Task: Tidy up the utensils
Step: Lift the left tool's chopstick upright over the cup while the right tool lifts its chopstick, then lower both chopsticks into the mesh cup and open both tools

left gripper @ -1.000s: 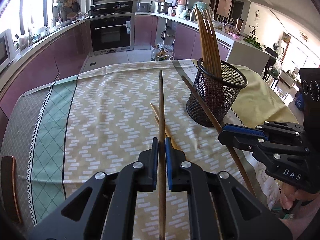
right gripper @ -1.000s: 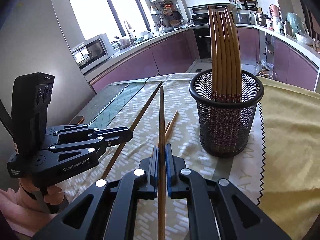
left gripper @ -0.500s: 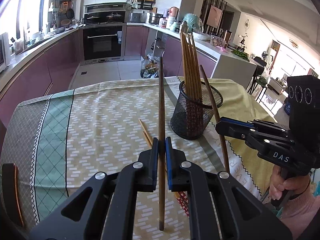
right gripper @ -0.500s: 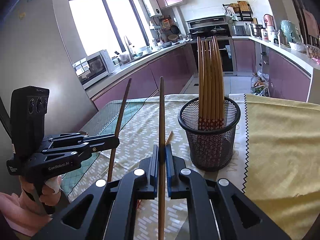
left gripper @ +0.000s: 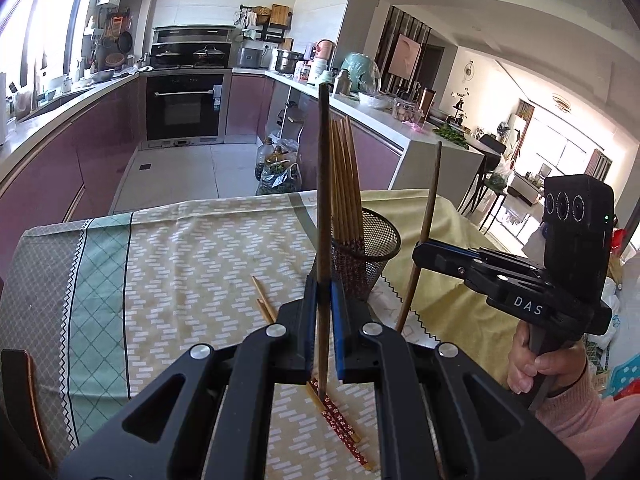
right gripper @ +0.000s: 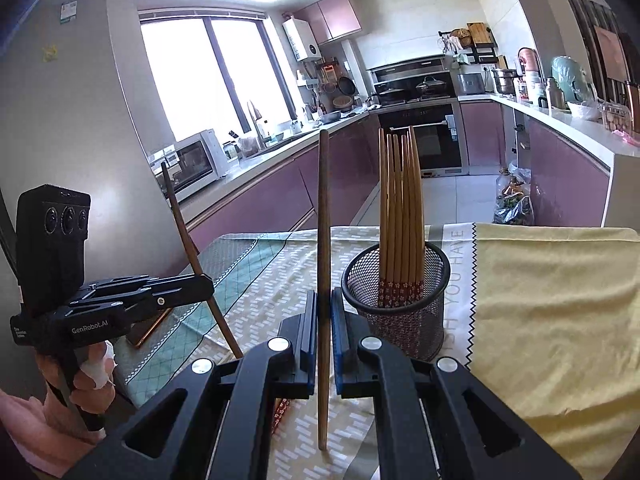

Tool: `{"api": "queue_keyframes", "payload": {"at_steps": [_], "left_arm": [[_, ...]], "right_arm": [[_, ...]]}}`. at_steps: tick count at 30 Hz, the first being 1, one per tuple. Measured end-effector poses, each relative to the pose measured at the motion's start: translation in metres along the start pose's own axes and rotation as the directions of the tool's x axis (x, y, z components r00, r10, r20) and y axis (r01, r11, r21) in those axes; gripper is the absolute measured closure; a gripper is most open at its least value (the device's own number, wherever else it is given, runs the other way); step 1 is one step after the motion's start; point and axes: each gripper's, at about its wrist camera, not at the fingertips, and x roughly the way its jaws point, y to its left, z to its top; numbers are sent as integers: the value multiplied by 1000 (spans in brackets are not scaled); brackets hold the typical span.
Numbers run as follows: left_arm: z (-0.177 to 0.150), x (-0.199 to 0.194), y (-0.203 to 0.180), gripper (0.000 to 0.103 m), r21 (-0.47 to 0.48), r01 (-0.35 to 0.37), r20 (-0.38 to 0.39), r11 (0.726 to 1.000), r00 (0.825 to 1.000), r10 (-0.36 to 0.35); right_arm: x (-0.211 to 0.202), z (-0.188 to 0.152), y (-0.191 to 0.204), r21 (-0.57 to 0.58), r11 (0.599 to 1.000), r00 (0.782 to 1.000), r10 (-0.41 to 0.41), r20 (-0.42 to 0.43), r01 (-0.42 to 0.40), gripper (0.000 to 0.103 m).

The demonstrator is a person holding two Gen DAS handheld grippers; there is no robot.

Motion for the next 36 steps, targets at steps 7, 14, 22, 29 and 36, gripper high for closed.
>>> {"api": "queue_keyframes", "payload": {"at_steps": [7, 14, 22, 29, 36], "left_arm": [[15, -3, -5, 95, 9, 21, 34, 1000, 999, -22], [35, -2, -13, 95, 22, 39, 65, 999, 997, -40], [64, -7, -27, 95, 50, 58, 117, 997, 991, -64], [90, -9, -37, 95, 67, 76, 165, 995, 983, -86], [106, 5, -42, 95, 68, 84, 165, 994, 982, -95]], "right_arm": [[-7, 14, -1, -11, 1000, 999, 1, 35, -1, 97], [-18, 33, 1, -52, 999, 996, -10, 86, 15, 97], [-32, 60, 2, -92, 995, 989, -20, 145, 34, 97], [-41, 76, -2, -103, 993, 981, -34, 191, 54, 97], [-39, 87, -5, -110, 991, 977, -52, 208, 76, 97]]}}
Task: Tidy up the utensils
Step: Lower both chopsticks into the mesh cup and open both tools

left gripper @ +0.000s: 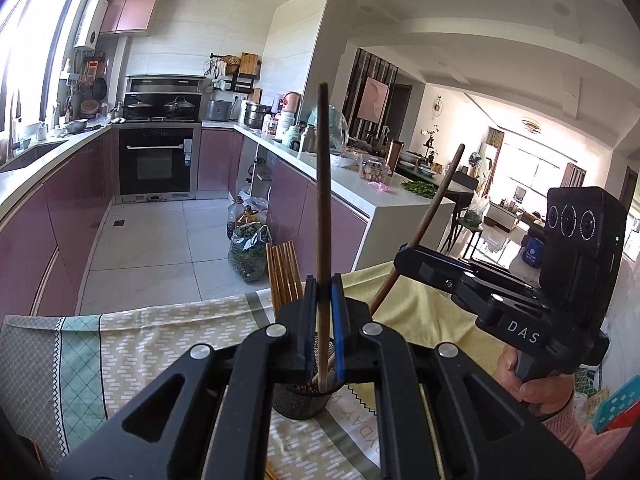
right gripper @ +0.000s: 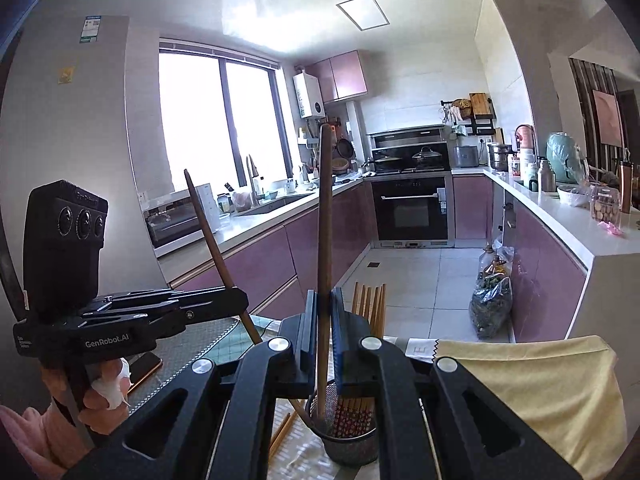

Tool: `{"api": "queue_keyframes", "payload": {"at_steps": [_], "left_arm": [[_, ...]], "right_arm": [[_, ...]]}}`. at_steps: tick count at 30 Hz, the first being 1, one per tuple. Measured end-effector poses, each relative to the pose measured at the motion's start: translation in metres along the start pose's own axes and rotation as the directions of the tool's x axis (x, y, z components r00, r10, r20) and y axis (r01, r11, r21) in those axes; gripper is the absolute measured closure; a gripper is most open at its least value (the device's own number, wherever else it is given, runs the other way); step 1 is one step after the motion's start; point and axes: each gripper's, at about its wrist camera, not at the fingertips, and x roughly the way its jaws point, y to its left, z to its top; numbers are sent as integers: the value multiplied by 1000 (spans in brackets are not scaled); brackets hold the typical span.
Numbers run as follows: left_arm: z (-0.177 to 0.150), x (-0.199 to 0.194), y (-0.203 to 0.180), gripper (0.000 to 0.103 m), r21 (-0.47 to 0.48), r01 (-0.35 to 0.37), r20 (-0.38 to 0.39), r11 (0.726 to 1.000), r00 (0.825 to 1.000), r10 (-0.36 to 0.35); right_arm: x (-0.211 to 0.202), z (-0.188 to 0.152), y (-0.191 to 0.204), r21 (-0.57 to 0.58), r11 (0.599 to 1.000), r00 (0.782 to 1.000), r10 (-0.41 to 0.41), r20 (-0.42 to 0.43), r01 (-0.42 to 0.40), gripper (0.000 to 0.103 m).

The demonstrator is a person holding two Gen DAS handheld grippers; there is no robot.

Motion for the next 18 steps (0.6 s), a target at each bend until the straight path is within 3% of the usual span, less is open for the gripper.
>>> {"api": "queue_keyframes", "payload": {"at_steps": [7, 18], "left_arm": [[-5, 28, -1, 95, 21, -57, -35, 998, 998, 57], [-28, 68, 4, 95, 74, -82, -174, 994, 980, 94]], "right_arm": [[19, -5, -4, -4, 1000, 998, -17, -58, 17, 97], [50, -22, -14, -1, 999, 981, -44, -191, 45, 97]]}}
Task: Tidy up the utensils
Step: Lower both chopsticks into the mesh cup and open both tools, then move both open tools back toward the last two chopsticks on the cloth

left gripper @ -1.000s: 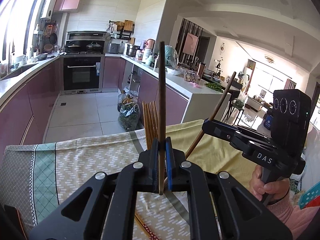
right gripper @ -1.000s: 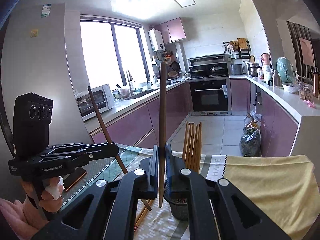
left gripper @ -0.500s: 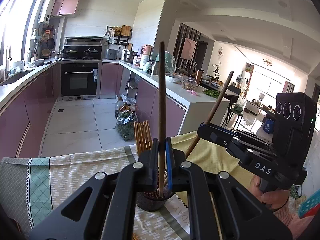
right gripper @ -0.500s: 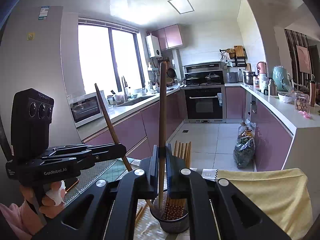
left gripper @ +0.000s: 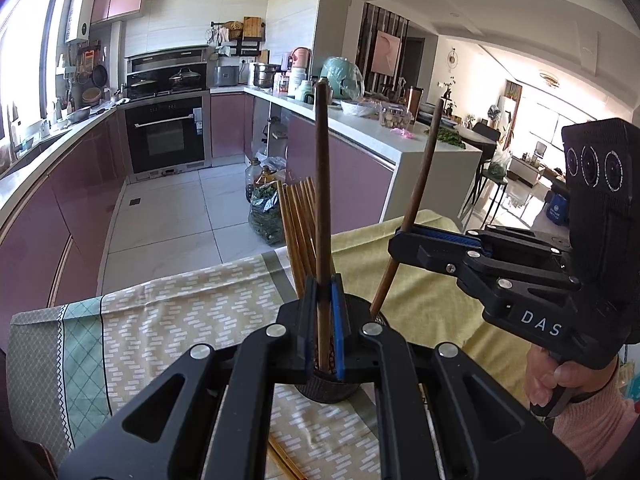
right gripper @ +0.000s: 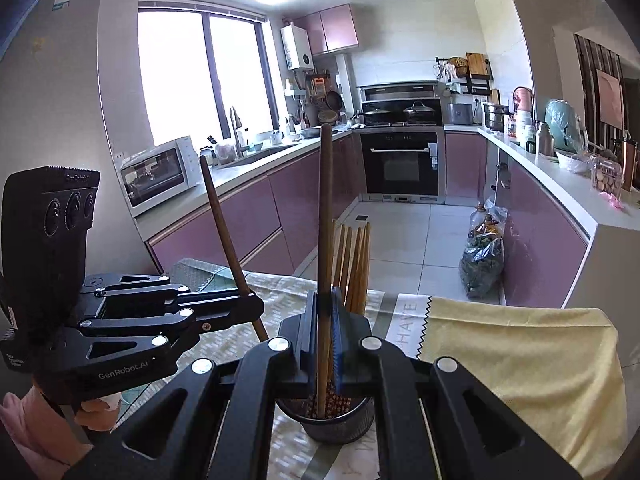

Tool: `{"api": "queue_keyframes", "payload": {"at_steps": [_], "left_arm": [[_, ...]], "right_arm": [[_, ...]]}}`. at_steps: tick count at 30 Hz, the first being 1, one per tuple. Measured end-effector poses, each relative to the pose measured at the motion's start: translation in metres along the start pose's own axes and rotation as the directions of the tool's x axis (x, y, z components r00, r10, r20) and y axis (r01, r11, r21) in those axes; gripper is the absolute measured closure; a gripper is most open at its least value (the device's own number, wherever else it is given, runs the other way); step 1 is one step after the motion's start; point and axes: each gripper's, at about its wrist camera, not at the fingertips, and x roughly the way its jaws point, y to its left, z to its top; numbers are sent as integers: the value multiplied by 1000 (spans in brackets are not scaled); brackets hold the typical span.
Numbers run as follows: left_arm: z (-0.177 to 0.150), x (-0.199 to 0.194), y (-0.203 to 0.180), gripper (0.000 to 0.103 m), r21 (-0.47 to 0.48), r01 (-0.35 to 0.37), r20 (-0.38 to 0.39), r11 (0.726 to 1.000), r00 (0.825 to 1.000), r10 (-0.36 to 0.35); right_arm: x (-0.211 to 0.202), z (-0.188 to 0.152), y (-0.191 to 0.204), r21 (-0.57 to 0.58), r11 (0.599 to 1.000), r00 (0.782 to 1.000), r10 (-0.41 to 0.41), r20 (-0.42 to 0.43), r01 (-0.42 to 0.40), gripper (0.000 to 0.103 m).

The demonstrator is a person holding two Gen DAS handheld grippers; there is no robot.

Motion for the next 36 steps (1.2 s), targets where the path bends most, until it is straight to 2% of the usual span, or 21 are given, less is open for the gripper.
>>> {"api": "queue_keyframes", "payload": {"at_steps": [7, 11, 20, 25, 29, 30, 33, 34, 36], "left_arm": [[-5, 27, 11, 95, -27, -2, -80, 1000, 997, 0], [-6, 40, 16, 95, -39, -3, -105, 999, 995, -1], [-5, 53, 24, 94, -67, 1, -114, 998, 993, -9], [-9, 49, 26, 77, -74, -6, -91, 997, 996, 0], [-17, 36, 30, 72, -83, -28, -54, 996, 998, 23], [-19, 32, 31, 67, -84, -34, -41, 996, 999, 30], [-28, 13, 33, 56, -84, -50, 7, 995, 999, 50], [-32, 7, 34, 53, -84, -58, 21, 995, 998, 60], [-40, -6, 36, 50, -86, -70, 44, 994, 996, 74]], "right_arm": [[22, -7, -4, 4, 1000, 997, -13, -74, 13, 97], [31, -8, -9, 20, 1000, 996, -16, -85, 18, 97], [39, -8, -11, 52, 998, 996, -17, -87, 21, 97], [41, -9, -14, 78, 997, 996, -4, -88, 11, 95], [39, -13, -16, 94, 996, 996, 4, -84, 4, 95], [37, -14, -16, 94, 996, 997, 8, -81, 0, 95], [29, -21, -10, 87, 996, 997, 30, -74, -23, 87], [26, -23, -7, 80, 996, 997, 40, -72, -34, 82], [18, -27, 3, 55, 997, 996, 62, -66, -59, 80]]}}
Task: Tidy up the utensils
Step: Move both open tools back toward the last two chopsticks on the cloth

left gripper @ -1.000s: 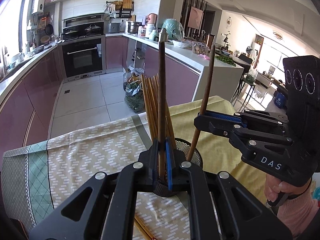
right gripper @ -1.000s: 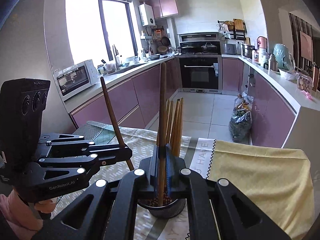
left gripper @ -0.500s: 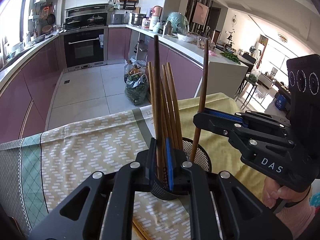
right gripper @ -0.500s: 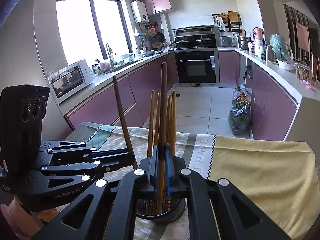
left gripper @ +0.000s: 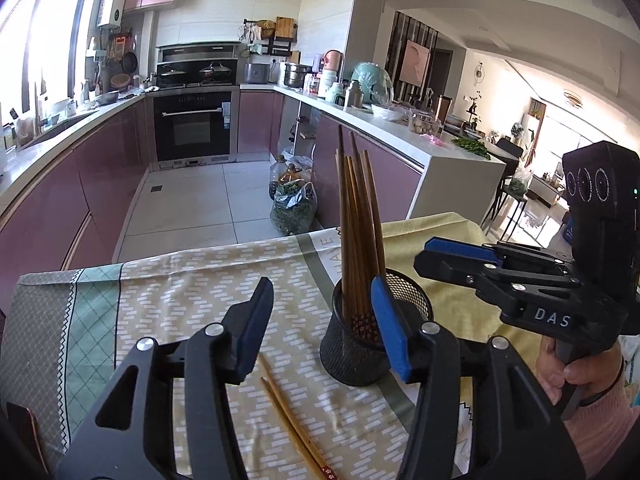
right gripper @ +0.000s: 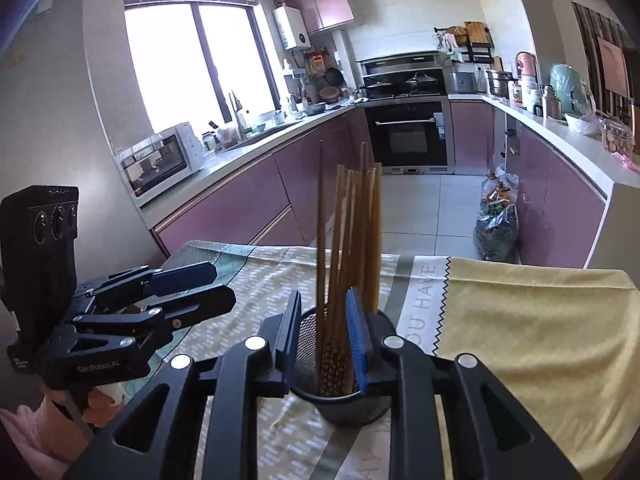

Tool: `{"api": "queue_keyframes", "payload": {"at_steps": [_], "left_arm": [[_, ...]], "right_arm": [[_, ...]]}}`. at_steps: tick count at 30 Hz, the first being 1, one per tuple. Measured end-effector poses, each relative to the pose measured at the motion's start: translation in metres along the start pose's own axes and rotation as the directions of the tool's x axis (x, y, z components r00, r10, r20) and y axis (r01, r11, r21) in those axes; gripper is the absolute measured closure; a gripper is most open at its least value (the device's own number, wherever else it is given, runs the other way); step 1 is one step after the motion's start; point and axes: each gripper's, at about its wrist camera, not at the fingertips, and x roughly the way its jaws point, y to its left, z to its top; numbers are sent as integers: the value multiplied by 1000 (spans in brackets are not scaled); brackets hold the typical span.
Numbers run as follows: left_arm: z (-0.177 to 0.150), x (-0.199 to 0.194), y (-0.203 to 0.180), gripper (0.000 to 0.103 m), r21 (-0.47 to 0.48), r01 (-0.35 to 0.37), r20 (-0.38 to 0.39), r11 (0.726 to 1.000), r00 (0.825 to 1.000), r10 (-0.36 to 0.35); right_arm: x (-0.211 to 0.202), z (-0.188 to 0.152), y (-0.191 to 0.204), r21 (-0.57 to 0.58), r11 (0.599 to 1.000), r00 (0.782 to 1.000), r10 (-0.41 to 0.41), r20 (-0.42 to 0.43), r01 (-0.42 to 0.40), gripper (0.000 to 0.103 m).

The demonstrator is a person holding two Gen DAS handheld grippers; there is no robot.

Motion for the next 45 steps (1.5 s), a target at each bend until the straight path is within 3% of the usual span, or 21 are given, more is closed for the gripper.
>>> {"api": "queue_keyframes", "payload": {"at_steps": [5, 12, 18, 25, 45], "left_arm": [[-23, -23, 14, 36, -5, -58, 22, 998, 998, 58], [-58, -34, 34, 22, -25, -140, -18, 990, 990, 140], [-90, -36, 48, 13, -45, -186, -68, 982, 981, 182], [-109, -32, 54, 12, -63, -214, -116, 975, 972, 206], [-124, -21, 55, 17, -70, -198, -171, 978, 968, 184]], "right_arm": [[-11, -21, 27, -66, 995, 998, 67, -21, -69, 69], [17, -61, 49, -60, 990, 981, 116, -155, -127, 67], [48, -91, 57, -24, 991, 958, 119, -261, -130, 67], [63, -110, 69, -21, 993, 945, 100, -313, -112, 67], [73, -117, 79, -54, 997, 940, 34, -338, -56, 69]]}}
